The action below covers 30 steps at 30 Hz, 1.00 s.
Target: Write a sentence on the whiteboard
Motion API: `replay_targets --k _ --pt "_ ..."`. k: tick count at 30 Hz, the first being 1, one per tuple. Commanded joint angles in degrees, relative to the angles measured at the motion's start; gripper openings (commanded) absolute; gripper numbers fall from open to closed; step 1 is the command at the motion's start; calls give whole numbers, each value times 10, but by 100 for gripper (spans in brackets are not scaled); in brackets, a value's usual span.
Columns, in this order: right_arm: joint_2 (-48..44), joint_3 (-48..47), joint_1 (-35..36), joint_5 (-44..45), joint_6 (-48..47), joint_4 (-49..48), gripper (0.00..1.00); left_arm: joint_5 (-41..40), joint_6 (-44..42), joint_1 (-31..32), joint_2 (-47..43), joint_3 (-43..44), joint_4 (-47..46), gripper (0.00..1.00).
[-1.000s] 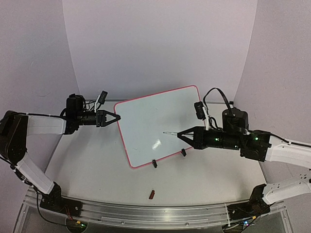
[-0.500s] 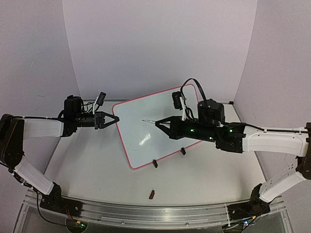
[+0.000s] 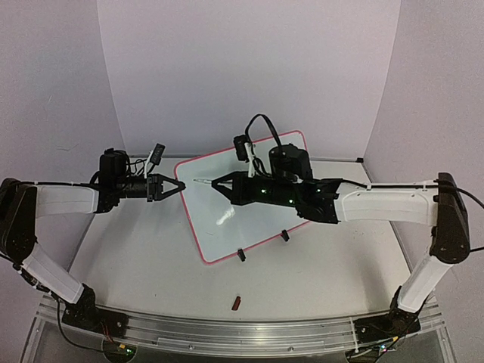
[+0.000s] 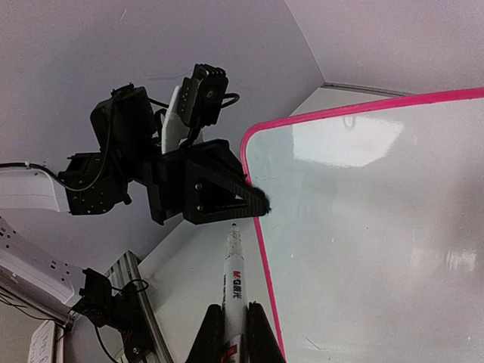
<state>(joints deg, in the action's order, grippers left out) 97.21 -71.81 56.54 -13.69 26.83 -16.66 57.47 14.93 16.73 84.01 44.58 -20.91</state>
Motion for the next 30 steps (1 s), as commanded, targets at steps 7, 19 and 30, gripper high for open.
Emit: replay_targets --k 7,19,30 --pt "57 -76 -12 -18 -3 -20 0 4 -48 4 -12 -2 23 0" --pt "99 -117 -22 -14 2 -12 0 4 -53 6 -15 -1 29 0" --pt "120 -133 -27 -4 5 0 0 -1 -61 11 -16 3 40 0"
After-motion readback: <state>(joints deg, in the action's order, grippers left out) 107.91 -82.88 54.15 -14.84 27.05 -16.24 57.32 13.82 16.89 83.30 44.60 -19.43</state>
